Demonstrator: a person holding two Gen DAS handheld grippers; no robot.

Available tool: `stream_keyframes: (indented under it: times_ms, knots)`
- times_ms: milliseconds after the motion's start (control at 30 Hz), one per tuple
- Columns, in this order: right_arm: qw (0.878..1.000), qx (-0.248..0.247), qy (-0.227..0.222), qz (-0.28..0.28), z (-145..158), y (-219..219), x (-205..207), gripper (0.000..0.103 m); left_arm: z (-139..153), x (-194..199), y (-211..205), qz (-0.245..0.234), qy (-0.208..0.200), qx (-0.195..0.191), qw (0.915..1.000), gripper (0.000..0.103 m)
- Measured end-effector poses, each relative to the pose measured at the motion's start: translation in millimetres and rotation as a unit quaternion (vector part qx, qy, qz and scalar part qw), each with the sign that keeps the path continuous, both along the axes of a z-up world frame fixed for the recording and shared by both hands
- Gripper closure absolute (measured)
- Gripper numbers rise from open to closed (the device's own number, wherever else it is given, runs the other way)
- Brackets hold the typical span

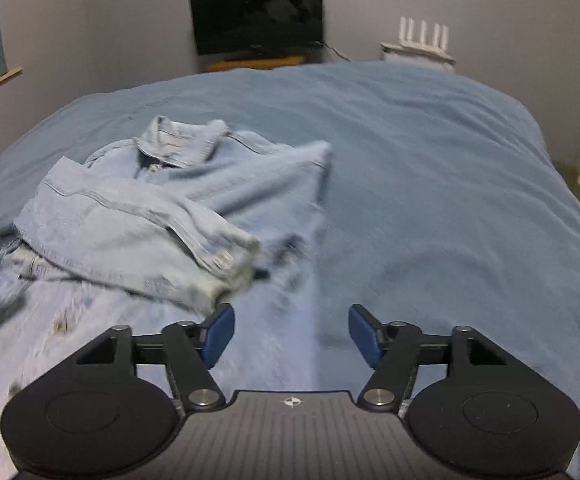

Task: Fold large clothes
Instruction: 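Move both tools to the jacket hem and close the left tool on it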

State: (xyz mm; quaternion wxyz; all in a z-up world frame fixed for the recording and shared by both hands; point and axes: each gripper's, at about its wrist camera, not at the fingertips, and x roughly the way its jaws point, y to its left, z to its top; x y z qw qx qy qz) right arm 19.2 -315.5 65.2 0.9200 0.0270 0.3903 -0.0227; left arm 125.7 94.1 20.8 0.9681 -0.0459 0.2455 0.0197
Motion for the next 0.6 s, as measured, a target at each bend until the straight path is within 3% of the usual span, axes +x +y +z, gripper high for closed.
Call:
stream_keyframes:
  times_ms: [100,233,300,367,500,600]
  knots:
    - [1.0,0.02,-0.008,-0.002,-4.9,-15.0,-29.1,0.032,27.6,-24.1,11.7,-0.004,0.004,-0.025,0.9997,0.003]
    - [0.999,0.049,-0.006,0.018,-15.6,-14.3,-37.7,0.031,33.5,-56.8,7.3,-0.033,0.078,0.021,0.9961,0.003]
    - [0.997,0.054,0.011,0.058,-22.7,-4.7,-33.5,0.028,22.0,-71.0,0.9,-0.067,0.14,0.058,0.9861,0.003]
    - [0.991,0.049,0.055,0.112,-33.6,9.5,-28.1,0.021,9.3,-81.1,-3.5,-0.065,0.188,0.089,0.9759,0.003]
    - [0.976,-0.001,0.139,0.167,-59.3,38.2,-25.1,0.019,11.5,-90.9,4.8,-0.047,0.225,0.083,0.9696,0.003]
    - [0.974,-0.023,0.156,0.166,-67.6,43.4,-30.8,0.019,-2.4,-86.0,1.4,-0.051,0.284,0.102,0.9521,0.003]
